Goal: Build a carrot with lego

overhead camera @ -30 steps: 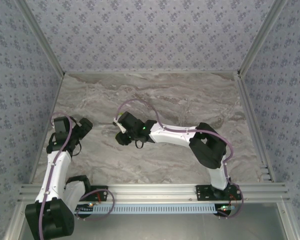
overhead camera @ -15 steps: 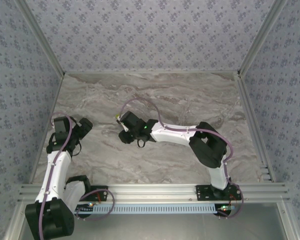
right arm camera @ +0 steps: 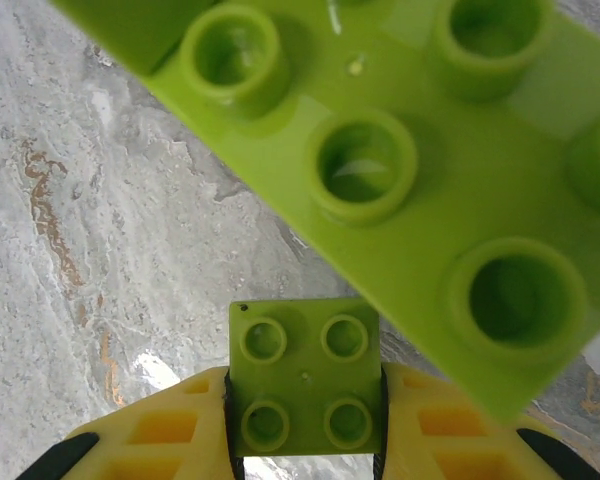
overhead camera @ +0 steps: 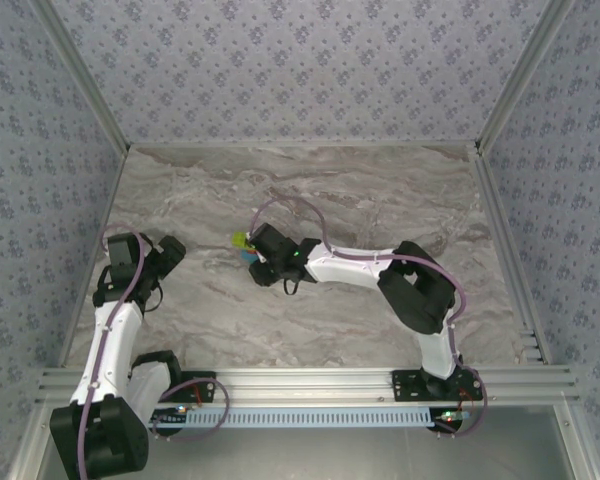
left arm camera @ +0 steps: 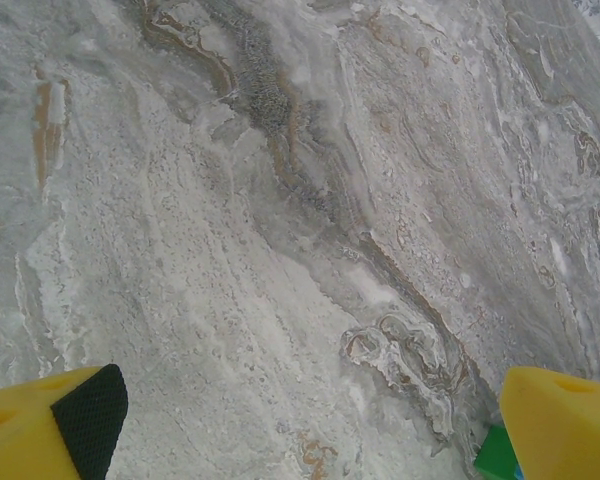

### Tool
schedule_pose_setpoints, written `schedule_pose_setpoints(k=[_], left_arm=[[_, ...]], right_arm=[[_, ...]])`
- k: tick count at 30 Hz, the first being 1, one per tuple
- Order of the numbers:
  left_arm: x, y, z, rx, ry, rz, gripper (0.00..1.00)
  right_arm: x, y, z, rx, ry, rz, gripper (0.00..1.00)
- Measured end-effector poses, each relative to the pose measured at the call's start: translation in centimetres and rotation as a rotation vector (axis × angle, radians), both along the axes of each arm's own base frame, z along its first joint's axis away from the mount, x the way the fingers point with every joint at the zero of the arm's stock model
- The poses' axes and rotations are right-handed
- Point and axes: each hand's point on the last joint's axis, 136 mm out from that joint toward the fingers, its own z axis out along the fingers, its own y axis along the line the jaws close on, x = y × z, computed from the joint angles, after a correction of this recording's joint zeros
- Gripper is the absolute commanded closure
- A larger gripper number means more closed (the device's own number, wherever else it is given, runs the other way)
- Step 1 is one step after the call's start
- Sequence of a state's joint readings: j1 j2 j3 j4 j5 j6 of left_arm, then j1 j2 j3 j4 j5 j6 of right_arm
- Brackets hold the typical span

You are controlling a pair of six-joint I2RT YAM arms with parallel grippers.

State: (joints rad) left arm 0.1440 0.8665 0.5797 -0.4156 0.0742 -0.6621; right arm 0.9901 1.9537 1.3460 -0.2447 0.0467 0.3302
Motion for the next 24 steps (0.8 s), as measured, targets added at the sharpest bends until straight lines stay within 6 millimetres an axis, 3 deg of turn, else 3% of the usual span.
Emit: schedule_pose_setpoints(k=[9, 19, 24], left_arm=[[0.8, -1.1, 0.3, -0.039, -0.03, -0.056, 0.03], [2.0, -2.5, 1.1, -0.079, -0.092, -0.138, 0.03], [2.3, -4.5, 0.8, -0.119, -0.154, -0.232, 0.03]], right_arm=[[0.5, -1.9, 1.0, -0.009, -0.019, -0.035, 0.79], [0.4, -7.0, 1.5, -0.039, -0.022, -0.096, 0.79], [-0.2, -9.3, 2.3, -0.046, -0.027, -0.104, 0.79]])
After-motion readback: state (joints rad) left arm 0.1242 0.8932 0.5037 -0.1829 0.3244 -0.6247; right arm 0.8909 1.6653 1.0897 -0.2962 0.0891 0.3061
